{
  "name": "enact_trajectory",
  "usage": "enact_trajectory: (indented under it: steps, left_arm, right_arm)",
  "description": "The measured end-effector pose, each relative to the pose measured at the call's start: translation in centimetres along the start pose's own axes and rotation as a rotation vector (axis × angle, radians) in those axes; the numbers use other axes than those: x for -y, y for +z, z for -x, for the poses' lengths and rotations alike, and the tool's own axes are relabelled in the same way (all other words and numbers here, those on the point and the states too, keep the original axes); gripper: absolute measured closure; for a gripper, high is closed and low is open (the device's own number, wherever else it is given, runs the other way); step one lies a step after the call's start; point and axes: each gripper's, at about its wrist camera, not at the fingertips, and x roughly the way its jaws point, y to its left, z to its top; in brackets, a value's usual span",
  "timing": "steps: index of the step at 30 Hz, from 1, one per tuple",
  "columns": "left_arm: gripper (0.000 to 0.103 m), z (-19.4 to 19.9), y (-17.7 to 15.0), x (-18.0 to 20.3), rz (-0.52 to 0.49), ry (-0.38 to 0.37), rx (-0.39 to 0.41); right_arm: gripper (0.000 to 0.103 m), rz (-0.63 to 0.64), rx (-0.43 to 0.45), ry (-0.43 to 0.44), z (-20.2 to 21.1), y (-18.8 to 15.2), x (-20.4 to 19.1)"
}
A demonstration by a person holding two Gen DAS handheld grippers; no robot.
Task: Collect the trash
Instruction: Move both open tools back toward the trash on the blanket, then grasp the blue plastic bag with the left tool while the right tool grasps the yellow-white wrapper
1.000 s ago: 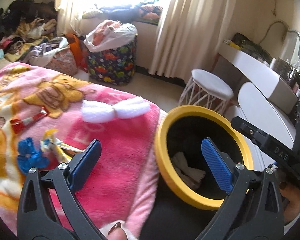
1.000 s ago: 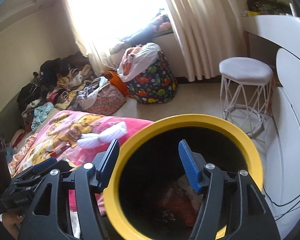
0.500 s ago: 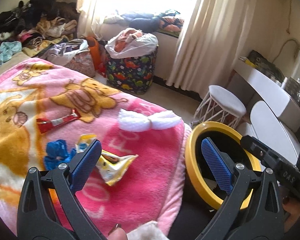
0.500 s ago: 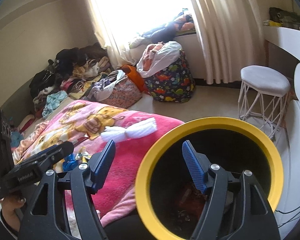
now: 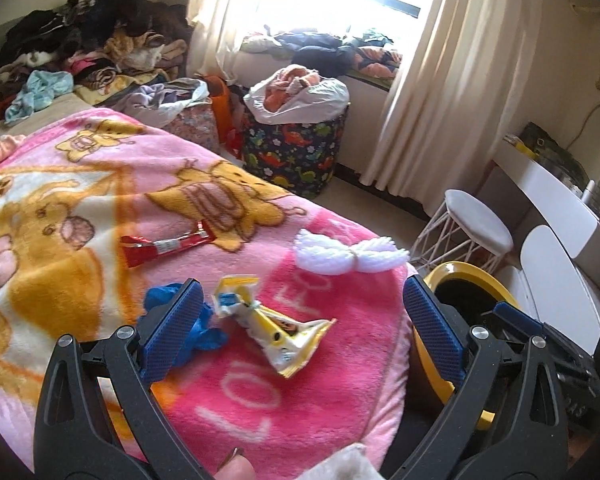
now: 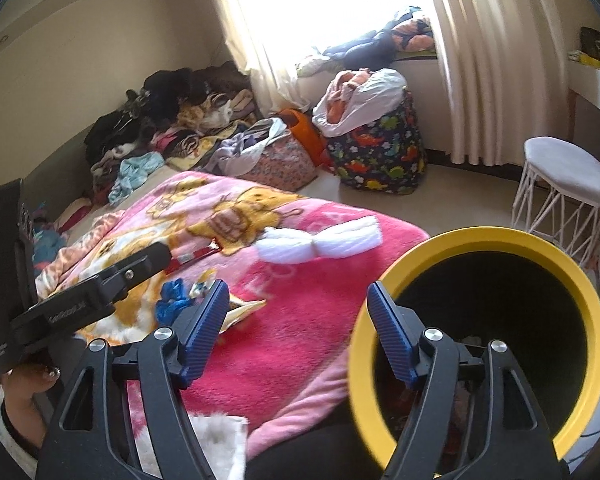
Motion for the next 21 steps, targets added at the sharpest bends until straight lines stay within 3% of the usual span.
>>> enact_trajectory:
  steps: [16, 21]
  left_arm:
    - [0.011, -0.8, -1.0, -6.9, 0.104, 0.107, -0.047]
    - [0.026, -1.5, -1.9, -9.0, 0.152, 0.127, -0.09]
  right_arm:
    - [0.029, 0.024, -0.135, 0.078, -5.4, -0.4, -3.3]
    - [0.027, 0.029, -0.181, 0.097, -7.5, -0.5, -4.1]
